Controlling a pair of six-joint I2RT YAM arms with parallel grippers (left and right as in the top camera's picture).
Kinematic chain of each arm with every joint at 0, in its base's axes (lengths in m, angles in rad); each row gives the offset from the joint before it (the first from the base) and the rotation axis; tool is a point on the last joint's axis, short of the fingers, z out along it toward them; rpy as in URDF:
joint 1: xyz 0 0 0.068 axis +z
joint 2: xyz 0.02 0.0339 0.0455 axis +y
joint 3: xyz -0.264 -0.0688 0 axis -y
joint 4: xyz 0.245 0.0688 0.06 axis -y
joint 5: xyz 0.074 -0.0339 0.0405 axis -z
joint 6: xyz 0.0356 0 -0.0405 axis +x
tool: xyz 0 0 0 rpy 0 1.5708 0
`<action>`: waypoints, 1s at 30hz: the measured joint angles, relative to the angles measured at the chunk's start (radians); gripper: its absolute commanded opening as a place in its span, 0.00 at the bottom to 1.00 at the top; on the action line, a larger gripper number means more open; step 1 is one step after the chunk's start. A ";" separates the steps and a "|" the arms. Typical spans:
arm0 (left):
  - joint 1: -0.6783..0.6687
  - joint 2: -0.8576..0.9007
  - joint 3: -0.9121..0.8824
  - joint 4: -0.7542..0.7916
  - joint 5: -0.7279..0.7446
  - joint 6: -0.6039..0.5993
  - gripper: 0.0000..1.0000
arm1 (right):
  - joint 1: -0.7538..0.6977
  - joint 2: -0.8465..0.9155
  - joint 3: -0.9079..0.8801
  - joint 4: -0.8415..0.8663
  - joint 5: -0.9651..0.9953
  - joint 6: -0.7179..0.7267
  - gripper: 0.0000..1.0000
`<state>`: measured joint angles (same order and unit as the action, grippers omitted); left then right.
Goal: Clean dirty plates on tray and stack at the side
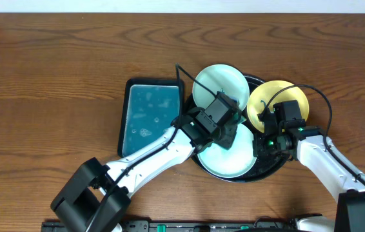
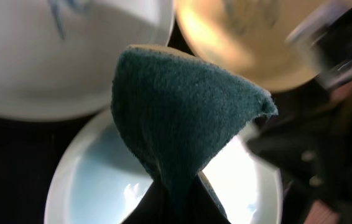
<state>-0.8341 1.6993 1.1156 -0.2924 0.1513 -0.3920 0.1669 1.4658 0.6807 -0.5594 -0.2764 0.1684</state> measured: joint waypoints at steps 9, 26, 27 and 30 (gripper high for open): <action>0.000 0.081 0.000 0.208 0.000 0.000 0.08 | 0.000 0.000 0.002 -0.001 0.000 0.000 0.01; 0.001 0.161 0.016 -0.034 0.029 -0.031 0.08 | 0.000 0.000 0.003 -0.003 -0.001 0.000 0.01; 0.001 0.154 0.016 -0.063 0.030 -0.031 0.07 | 0.000 0.000 0.003 -0.003 -0.001 0.000 0.01; 0.001 0.145 0.016 -0.085 0.030 -0.031 0.08 | 0.000 0.000 0.003 -0.003 -0.001 0.000 0.01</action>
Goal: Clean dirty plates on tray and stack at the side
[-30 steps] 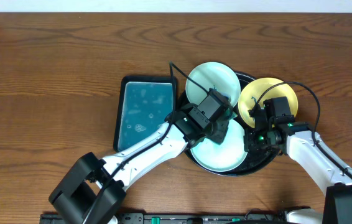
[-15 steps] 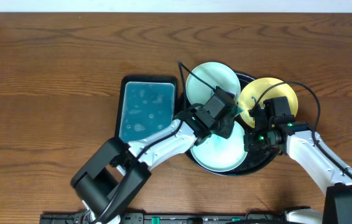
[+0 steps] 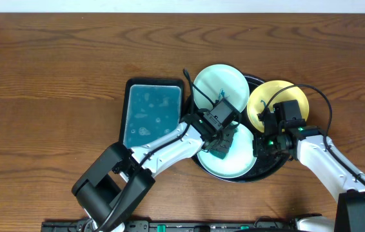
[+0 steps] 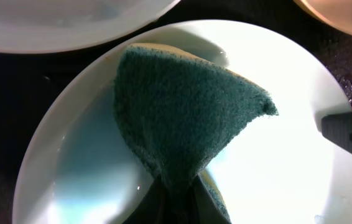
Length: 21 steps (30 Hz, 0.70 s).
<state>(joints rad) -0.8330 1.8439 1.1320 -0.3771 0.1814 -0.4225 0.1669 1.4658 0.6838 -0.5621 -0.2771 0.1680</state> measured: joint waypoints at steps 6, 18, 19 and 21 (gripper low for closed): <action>0.000 -0.049 -0.013 0.032 0.000 0.031 0.08 | 0.000 0.000 0.000 0.000 0.000 0.000 0.01; 0.000 -0.075 -0.014 0.234 0.004 0.044 0.08 | 0.000 0.000 0.001 0.000 0.000 0.000 0.01; 0.000 -0.064 -0.014 0.245 0.004 0.042 0.08 | 0.000 0.000 0.001 0.000 0.000 0.000 0.01; 0.000 -0.037 -0.014 0.246 0.004 0.035 0.07 | 0.000 0.000 0.001 0.000 0.000 0.000 0.01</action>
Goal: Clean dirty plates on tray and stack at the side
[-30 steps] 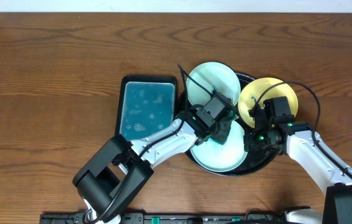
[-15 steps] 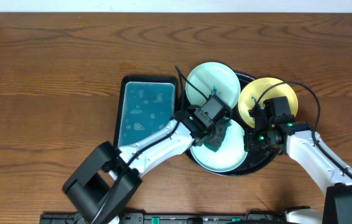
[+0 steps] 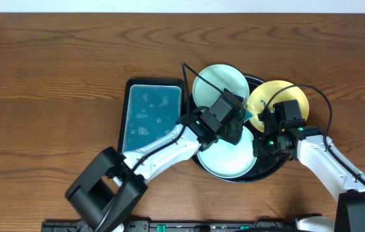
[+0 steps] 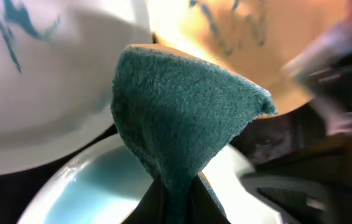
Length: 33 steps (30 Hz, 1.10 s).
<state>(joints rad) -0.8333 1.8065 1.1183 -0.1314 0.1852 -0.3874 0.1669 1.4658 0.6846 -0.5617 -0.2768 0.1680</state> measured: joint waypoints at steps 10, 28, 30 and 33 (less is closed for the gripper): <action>0.000 0.056 0.005 -0.145 0.000 -0.006 0.07 | 0.000 0.000 0.000 0.000 0.000 0.000 0.01; 0.166 -0.228 -0.001 -0.351 0.008 -0.006 0.07 | 0.000 0.000 0.000 0.000 0.000 0.000 0.01; 0.205 -0.246 0.000 -0.386 0.008 -0.006 0.07 | 0.000 0.000 0.000 0.000 0.000 0.000 0.01; 0.279 -0.249 -0.001 -0.431 0.011 -0.005 0.07 | 0.000 0.000 0.000 -0.001 0.000 0.000 0.01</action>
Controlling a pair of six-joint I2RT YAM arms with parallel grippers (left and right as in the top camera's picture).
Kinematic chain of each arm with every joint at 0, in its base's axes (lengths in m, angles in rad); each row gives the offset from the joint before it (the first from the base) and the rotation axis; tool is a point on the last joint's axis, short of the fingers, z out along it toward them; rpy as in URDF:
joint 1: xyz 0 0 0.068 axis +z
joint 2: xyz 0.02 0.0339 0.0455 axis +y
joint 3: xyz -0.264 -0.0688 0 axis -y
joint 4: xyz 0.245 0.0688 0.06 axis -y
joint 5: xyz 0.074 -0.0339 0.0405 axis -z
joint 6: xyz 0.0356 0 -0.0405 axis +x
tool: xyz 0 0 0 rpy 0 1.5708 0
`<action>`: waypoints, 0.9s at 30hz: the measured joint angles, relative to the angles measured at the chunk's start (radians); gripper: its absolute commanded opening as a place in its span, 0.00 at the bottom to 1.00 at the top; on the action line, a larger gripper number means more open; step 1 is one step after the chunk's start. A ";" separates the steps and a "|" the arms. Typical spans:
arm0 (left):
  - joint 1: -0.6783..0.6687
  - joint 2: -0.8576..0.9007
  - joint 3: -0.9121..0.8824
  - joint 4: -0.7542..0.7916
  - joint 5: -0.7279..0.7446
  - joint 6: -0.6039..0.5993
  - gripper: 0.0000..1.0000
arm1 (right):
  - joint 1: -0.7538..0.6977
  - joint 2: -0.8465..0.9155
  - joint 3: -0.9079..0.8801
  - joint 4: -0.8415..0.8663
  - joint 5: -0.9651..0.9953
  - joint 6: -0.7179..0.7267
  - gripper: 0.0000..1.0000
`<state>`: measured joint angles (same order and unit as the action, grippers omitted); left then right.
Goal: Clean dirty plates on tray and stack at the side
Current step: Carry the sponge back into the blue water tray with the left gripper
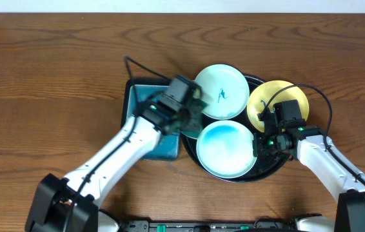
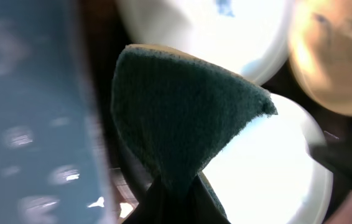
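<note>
My left gripper (image 1: 185,120) is shut on a dark green sponge (image 2: 182,112), and hangs over the right edge of the blue water tray (image 1: 137,103), next to the black round tray (image 1: 260,171). On the round tray lie a light blue plate (image 1: 226,149), a white plate with blue marks (image 1: 221,91) and a yellow plate (image 1: 279,96). In the left wrist view the sponge covers part of the light blue plate (image 2: 275,168). My right gripper (image 1: 262,142) sits at that plate's right rim, its jaws hidden under the wrist.
The water tray (image 2: 20,124) holds blue water with light spots on it. Brown wooden table (image 1: 53,64) lies all round both trays. The white plate (image 2: 207,31) and the yellow plate (image 2: 338,56) overlap the far rim of the round tray.
My left gripper, still holding the sponge, has moved left from above the plates to the seam between the water tray and the round tray. The right arm has not moved.
The sponge was first held just above the light blue plate, then lay against that plate's face. After that it was raised near the white and yellow plates. Now it hangs by the water tray. The right gripper stayed at the plate's rim throughout.
</note>
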<state>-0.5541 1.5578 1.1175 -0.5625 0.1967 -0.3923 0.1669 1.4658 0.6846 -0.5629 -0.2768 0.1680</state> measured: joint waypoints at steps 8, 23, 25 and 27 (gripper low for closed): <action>0.228 0.000 0.000 -0.040 -0.001 0.032 0.08 | 0.000 0.000 0.000 0.000 0.000 0.000 0.04; 0.300 0.049 -0.074 -0.040 0.000 0.040 0.08 | 0.000 0.000 -0.031 0.031 -0.005 0.004 0.01; 0.300 0.066 -0.077 -0.041 -0.001 0.043 0.08 | 0.000 0.000 -0.031 0.037 -0.014 0.005 0.01; 0.300 0.081 -0.077 -0.041 0.000 0.046 0.08 | 0.000 0.000 -0.031 0.039 -0.025 0.005 0.01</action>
<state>-0.2543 1.6390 1.0401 -0.6033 0.1963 -0.3462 0.1669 1.4658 0.6533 -0.5240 -0.3019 0.1726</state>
